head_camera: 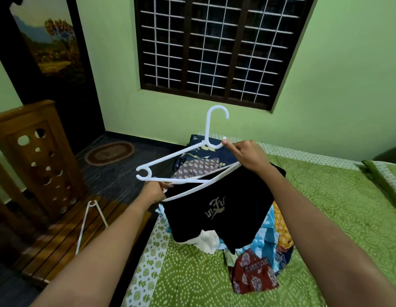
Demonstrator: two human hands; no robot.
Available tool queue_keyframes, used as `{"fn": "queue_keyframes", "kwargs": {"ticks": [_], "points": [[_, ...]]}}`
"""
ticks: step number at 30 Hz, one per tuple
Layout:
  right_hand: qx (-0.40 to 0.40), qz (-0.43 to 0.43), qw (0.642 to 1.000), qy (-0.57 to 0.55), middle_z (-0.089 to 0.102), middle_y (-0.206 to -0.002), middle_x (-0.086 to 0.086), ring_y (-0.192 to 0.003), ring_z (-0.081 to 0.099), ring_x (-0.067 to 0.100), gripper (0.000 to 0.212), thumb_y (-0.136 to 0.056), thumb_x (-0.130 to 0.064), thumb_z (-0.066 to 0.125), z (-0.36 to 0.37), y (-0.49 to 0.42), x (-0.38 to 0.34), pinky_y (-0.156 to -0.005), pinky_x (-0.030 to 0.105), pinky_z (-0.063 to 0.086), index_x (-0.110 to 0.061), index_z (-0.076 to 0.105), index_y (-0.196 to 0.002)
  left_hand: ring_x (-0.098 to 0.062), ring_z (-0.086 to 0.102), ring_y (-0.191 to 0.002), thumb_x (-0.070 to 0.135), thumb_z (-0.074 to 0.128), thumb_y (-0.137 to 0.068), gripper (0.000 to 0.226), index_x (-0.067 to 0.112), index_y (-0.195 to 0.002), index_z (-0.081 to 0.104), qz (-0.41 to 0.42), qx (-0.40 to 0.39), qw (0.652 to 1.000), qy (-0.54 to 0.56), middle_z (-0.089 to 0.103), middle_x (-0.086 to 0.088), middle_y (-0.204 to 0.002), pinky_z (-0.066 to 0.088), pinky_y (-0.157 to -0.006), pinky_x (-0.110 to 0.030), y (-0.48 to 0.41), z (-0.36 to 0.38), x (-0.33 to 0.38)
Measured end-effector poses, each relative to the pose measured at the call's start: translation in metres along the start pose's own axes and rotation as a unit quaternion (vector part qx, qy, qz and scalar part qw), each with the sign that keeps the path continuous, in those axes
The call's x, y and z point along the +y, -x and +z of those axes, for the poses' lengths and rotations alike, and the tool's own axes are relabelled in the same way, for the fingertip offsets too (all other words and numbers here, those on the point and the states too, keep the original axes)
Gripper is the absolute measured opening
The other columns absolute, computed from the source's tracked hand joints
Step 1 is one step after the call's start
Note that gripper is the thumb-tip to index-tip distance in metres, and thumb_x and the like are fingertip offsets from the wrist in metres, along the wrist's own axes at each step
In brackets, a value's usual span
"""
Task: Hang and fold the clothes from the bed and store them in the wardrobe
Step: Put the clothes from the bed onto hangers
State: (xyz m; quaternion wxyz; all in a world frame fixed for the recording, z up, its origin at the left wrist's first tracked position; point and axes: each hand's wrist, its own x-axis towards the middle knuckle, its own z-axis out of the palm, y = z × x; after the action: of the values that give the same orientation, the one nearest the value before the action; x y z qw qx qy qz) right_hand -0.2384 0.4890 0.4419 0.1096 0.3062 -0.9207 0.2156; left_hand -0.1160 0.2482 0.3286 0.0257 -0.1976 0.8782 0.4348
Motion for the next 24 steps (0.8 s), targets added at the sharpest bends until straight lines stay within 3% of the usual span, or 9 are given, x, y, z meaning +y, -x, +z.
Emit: {"fn": "queue_keyframes", "kwargs": {"ticks": [4, 6, 8, 11, 13, 15, 17, 20, 24], "points": [[0.023, 0.003, 0.999, 0.032, 0.027, -0.044, 0.003, -0.043, 0.033, 0.021, 0.064, -0.09, -0.06, 0.039, 0.001, 0.003, 0.017, -0.045, 0.028, 0.02, -0.016, 0.028, -0.046, -0.019, 0.051, -0.09, -0.007, 0.063, -0.078, 0.034, -0.002, -0.112, 0.062, -0.092, 0.052, 0.993, 0.044, 0.061, -0.012, -0.109, 0.045, -0.074, -0.031, -0.002, -0.015, -0.007], [0.01, -0.012, 0.996, 0.093, 0.033, -0.046, 0.004, -0.047, 0.042, 0.025, 0.062, -0.09, -0.061, 0.039, -0.001, 0.006, 0.025, -0.046, 0.027, 0.025, -0.016, 0.034, -0.047, -0.027, 0.055, -0.097, -0.004, 0.058, -0.084, 0.025, -0.002, -0.108, 0.064, -0.112, 0.058, 0.99, 0.067, 0.06, -0.014, -0.109, 0.048, -0.073, -0.039, -0.001, -0.024, -0.01], [-0.035, -0.036, 0.975, 0.216, 0.04, -0.051, 0.004, -0.058, 0.054, 0.026, 0.061, -0.088, -0.067, 0.035, 0.002, 0.01, 0.029, -0.051, 0.026, 0.032, -0.016, 0.043, -0.055, -0.032, 0.054, -0.109, -0.009, 0.048, -0.088, 0.033, 0.004, -0.112, 0.067, -0.095, 0.052, 0.992, 0.06, 0.06, -0.015, -0.115, 0.047, -0.07, -0.028, 0.001, -0.033, -0.006], [-0.087, -0.057, 0.95, 0.294, 0.038, -0.052, 0.0, -0.064, 0.059, 0.025, 0.065, -0.085, -0.073, 0.03, 0.016, 0.017, 0.024, -0.057, 0.027, 0.038, -0.015, 0.049, -0.061, -0.006, 0.055, -0.065, -0.011, 0.048, -0.084, 0.039, 0.009, -0.107, 0.071, -0.006, 0.091, 0.996, -0.013, 0.07, -0.015, -0.1, 0.03, -0.043, -0.005, 0.0, -0.041, 0.012], [-0.08, -0.033, 0.962, 0.26, 0.036, -0.052, 0.0, -0.063, 0.053, 0.025, 0.065, -0.085, -0.072, 0.031, 0.023, 0.017, 0.019, -0.058, 0.029, 0.038, -0.015, 0.04, -0.056, 0.0, 0.047, -0.044, -0.007, 0.053, -0.079, 0.037, 0.013, -0.104, 0.072, 0.067, 0.095, 0.992, -0.045, 0.068, -0.008, -0.071, 0.031, -0.043, -0.006, 0.001, -0.035, 0.032], [-0.068, 0.004, 0.981, 0.184, 0.036, -0.053, 0.0, -0.062, 0.046, 0.025, 0.062, -0.085, -0.07, 0.036, 0.027, 0.014, 0.014, -0.056, 0.031, 0.035, -0.018, 0.034, -0.052, 0.0, 0.044, -0.04, -0.001, 0.057, -0.076, 0.035, 0.015, -0.103, 0.073, 0.126, 0.091, 0.986, -0.054, 0.056, 0.0, -0.057, 0.032, -0.046, -0.005, 0.002, -0.023, 0.051], [-0.065, 0.038, 0.991, 0.107, 0.038, -0.052, 0.001, -0.06, 0.043, 0.025, 0.063, -0.085, -0.068, 0.041, 0.03, 0.012, 0.012, -0.053, 0.031, 0.03, -0.016, 0.034, -0.051, -0.001, 0.047, -0.051, 0.009, 0.065, -0.076, 0.033, 0.017, -0.107, 0.072, 0.169, 0.085, 0.98, -0.056, 0.057, 0.003, -0.061, 0.034, -0.052, -0.009, 0.005, -0.014, 0.066], [-0.063, 0.065, 0.996, 0.005, 0.038, -0.05, 0.001, -0.05, 0.038, 0.02, 0.059, -0.085, -0.062, 0.049, 0.037, 0.008, 0.015, -0.048, 0.03, 0.021, -0.014, 0.036, -0.053, -0.021, 0.062, -0.092, 0.04, 0.067, -0.08, 0.036, 0.026, -0.113, 0.063, 0.206, 0.094, 0.963, -0.148, 0.069, -0.001, -0.097, 0.045, -0.075, -0.028, 0.0, -0.009, 0.073], [-0.134, -0.012, 0.986, -0.102, 0.044, -0.065, 0.0, -0.064, 0.043, 0.019, 0.03, -0.088, -0.034, 0.063, 0.04, 0.007, 0.018, -0.054, 0.03, 0.025, -0.019, 0.046, -0.068, -0.02, 0.043, -0.113, 0.045, 0.049, -0.091, 0.032, 0.026, -0.109, 0.067, 0.207, 0.227, 0.909, -0.281, 0.058, 0.008, -0.122, 0.028, -0.085, -0.034, -0.009, -0.013, 0.078]]}}
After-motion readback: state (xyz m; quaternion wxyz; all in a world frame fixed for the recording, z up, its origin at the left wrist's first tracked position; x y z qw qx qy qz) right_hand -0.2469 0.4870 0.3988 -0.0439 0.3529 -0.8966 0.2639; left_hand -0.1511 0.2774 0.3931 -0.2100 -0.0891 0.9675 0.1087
